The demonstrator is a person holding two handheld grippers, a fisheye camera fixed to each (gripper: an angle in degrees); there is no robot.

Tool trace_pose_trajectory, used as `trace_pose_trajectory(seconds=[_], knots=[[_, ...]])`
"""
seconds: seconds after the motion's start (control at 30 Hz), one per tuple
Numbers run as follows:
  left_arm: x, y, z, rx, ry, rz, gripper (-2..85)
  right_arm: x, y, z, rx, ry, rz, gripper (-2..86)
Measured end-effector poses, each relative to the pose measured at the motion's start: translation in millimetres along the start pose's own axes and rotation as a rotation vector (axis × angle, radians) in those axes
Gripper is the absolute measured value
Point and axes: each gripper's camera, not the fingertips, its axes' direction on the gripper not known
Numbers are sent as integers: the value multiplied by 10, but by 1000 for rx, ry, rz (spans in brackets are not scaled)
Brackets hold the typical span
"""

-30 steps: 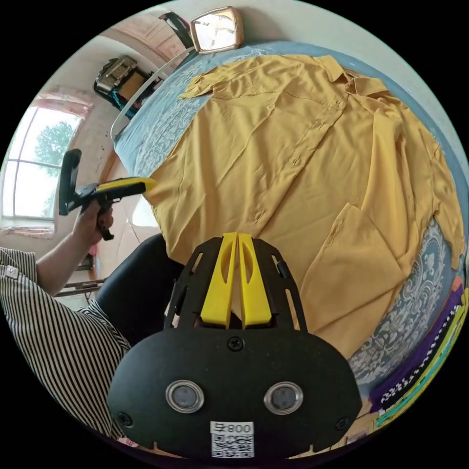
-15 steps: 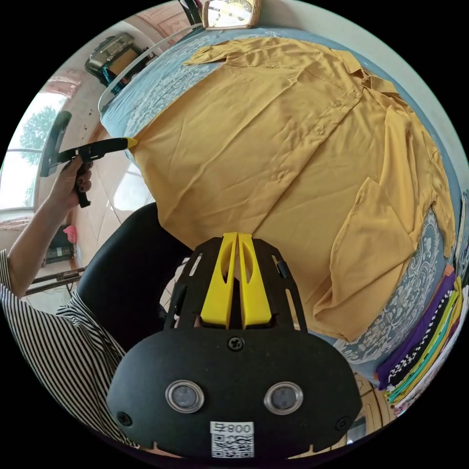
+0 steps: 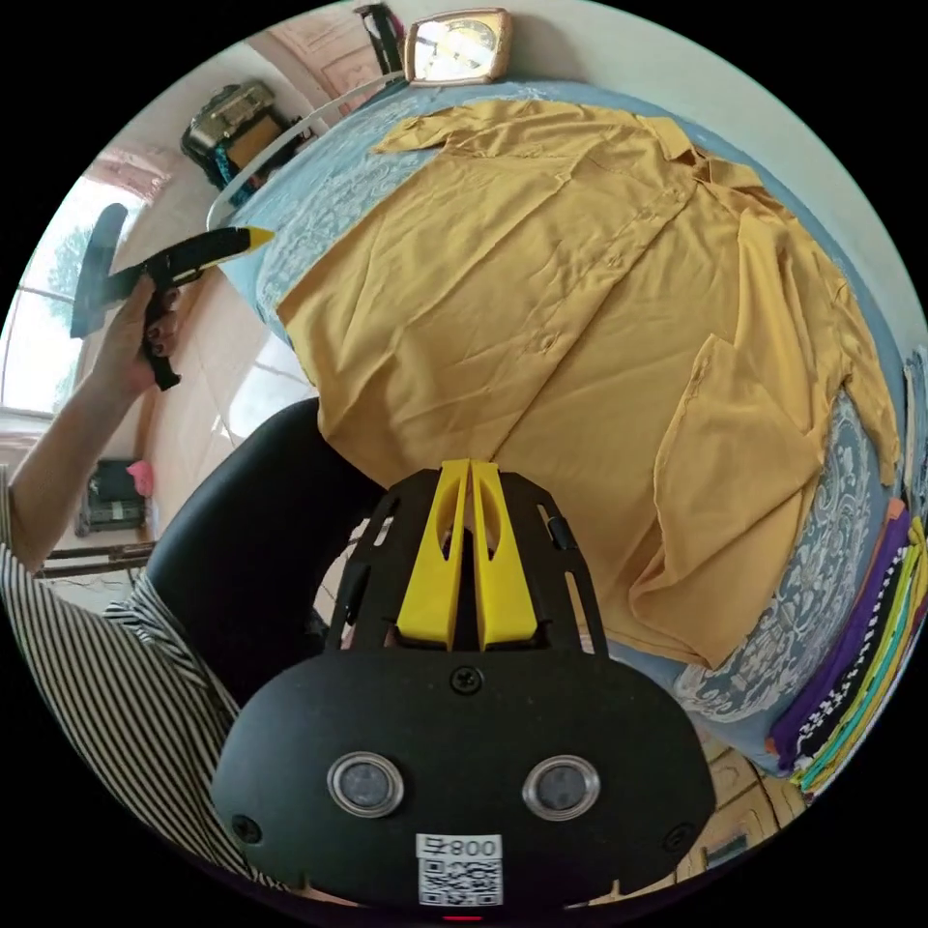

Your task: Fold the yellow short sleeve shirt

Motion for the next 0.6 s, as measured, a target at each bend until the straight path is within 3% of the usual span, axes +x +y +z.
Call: trace_pose_trajectory(seconds=[0.27, 0.43, 0.6], knots=[[1088, -1248, 1123, -123, 326, 192, 56, 1198, 479, -702, 253, 70, 273, 24], [1895, -1807, 1871, -254, 405, 340, 57, 1694, 630, -665, 232, 11, 307, 56], [2849, -1989, 2461, -368, 368, 580, 61, 1788, 704, -523, 208, -21, 310, 58]])
